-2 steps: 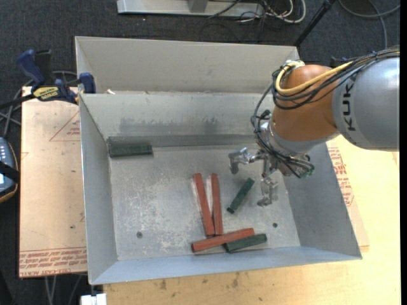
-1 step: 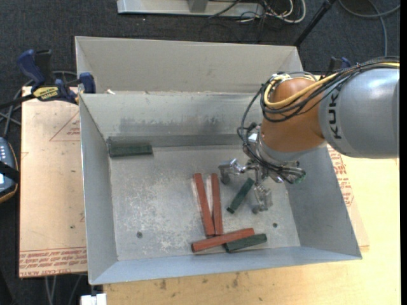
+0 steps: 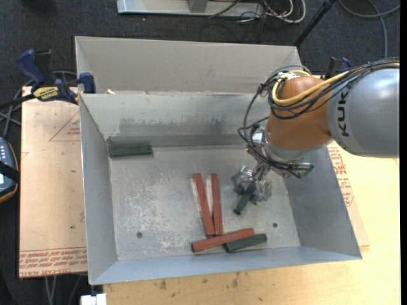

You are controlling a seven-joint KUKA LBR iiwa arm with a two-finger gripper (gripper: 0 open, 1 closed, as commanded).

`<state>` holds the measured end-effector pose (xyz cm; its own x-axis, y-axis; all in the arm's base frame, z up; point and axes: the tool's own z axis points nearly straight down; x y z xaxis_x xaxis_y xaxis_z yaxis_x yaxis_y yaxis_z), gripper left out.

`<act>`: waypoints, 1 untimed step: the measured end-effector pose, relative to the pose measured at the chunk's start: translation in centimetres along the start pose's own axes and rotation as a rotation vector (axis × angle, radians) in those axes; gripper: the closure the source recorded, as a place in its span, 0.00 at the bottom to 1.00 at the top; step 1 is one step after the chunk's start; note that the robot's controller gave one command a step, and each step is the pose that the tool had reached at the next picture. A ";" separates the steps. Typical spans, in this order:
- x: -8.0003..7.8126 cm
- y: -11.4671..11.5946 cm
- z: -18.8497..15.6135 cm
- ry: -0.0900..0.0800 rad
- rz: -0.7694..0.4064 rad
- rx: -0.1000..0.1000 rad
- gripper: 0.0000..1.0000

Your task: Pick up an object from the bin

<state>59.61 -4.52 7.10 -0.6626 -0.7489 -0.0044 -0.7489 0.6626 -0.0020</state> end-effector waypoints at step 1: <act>0.0 0.0 0.0 0.000 0.000 0.000 1.00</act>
Offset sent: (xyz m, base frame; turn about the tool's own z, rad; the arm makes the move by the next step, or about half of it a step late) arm -0.0001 0.0001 0.1274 0.0000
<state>59.61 -4.52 7.10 -0.6629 -0.7487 -0.0046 -0.7487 0.6630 -0.0020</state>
